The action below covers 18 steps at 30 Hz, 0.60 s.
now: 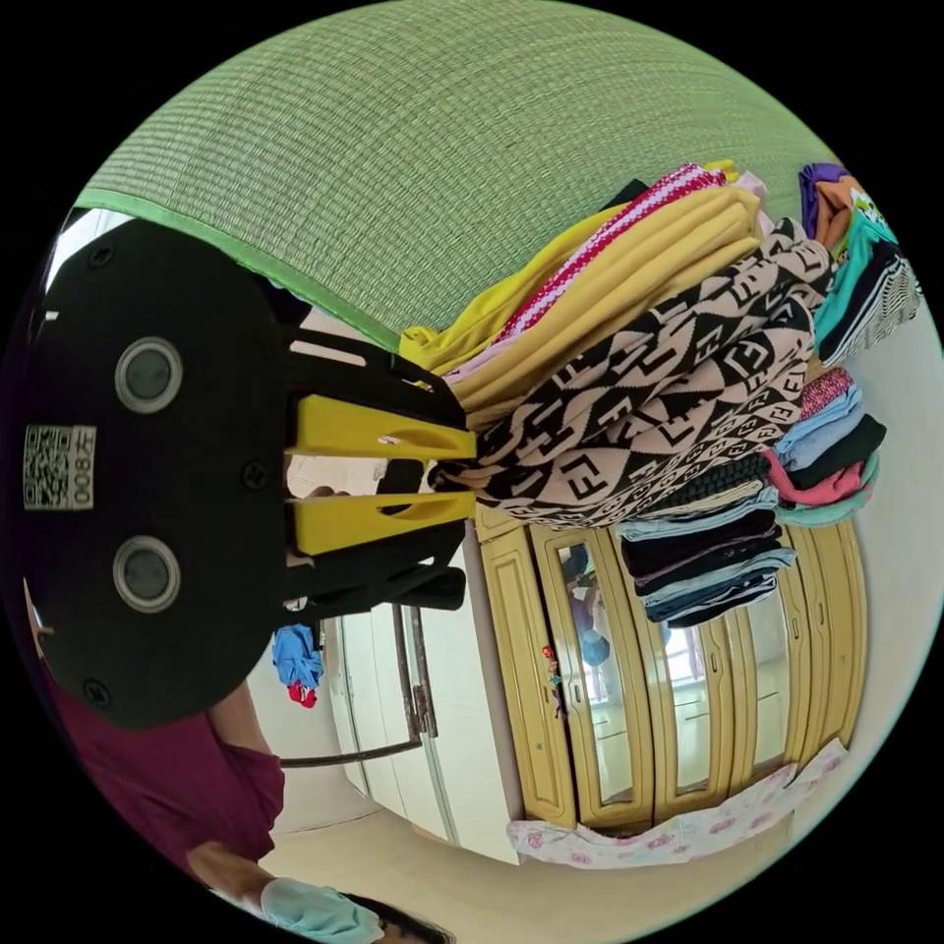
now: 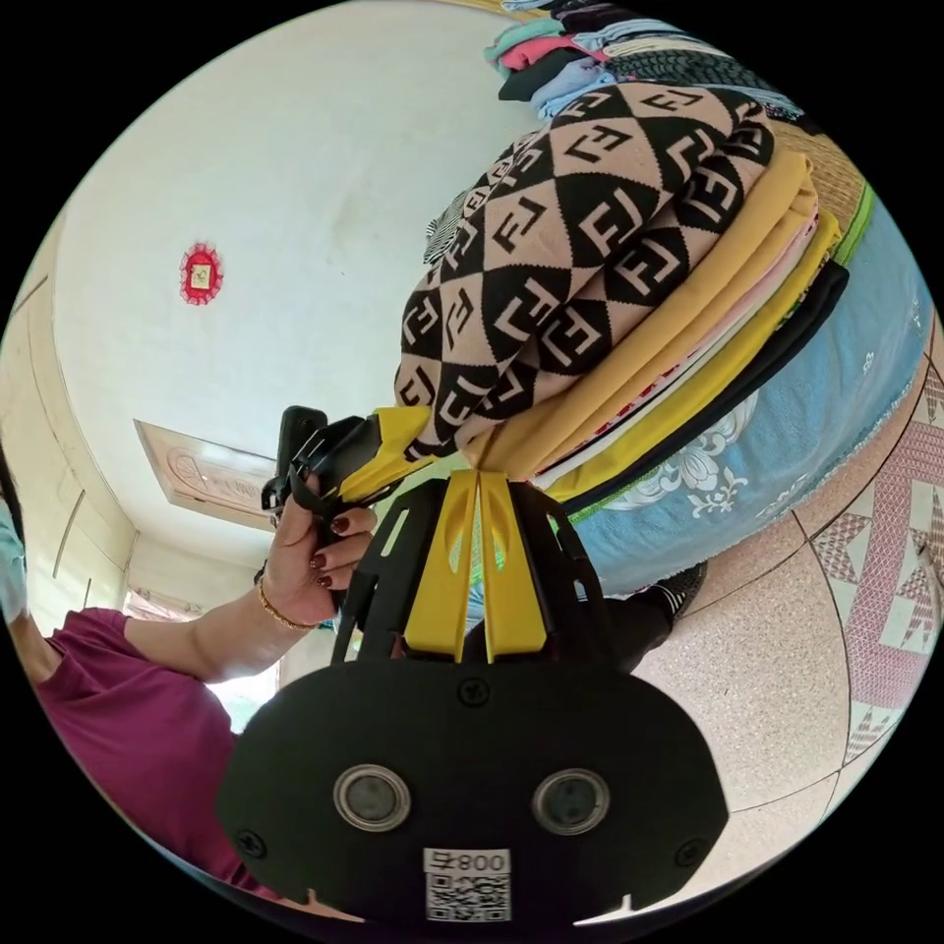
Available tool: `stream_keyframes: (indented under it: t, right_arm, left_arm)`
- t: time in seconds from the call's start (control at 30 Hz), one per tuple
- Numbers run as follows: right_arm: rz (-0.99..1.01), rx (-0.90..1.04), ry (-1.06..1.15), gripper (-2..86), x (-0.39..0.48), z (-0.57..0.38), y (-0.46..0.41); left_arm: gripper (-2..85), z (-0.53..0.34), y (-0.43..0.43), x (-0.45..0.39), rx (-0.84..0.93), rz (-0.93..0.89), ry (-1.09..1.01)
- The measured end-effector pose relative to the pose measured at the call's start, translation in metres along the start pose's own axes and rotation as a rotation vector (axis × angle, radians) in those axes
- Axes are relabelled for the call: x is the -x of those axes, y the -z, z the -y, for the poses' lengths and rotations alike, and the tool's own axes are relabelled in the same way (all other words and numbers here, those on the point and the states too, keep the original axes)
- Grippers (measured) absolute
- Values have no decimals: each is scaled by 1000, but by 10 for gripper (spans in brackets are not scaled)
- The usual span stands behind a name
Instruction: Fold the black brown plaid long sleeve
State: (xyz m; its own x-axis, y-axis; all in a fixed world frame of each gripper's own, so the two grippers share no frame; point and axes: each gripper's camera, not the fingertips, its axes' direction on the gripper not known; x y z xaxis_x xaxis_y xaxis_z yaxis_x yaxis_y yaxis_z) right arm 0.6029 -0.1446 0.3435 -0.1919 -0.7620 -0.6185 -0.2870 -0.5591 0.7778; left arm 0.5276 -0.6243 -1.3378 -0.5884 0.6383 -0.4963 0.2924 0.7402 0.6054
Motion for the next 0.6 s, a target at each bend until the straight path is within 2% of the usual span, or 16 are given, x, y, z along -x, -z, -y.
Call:
stream_keyframes:
  t: [0.23,0.4,0.6]
  right_arm:
    - [-65,100,75,0,40,-20,-10]
    - [-93,5,153,0,81,-22,19]
    - [-342,-7,290,0,130,5,-11]
  left_arm:
    - [65,-17,3,0,25,53,14]
    - [67,-26,7,-16,34,97,-23]
    - [72,-44,17,-41,25,111,-24]
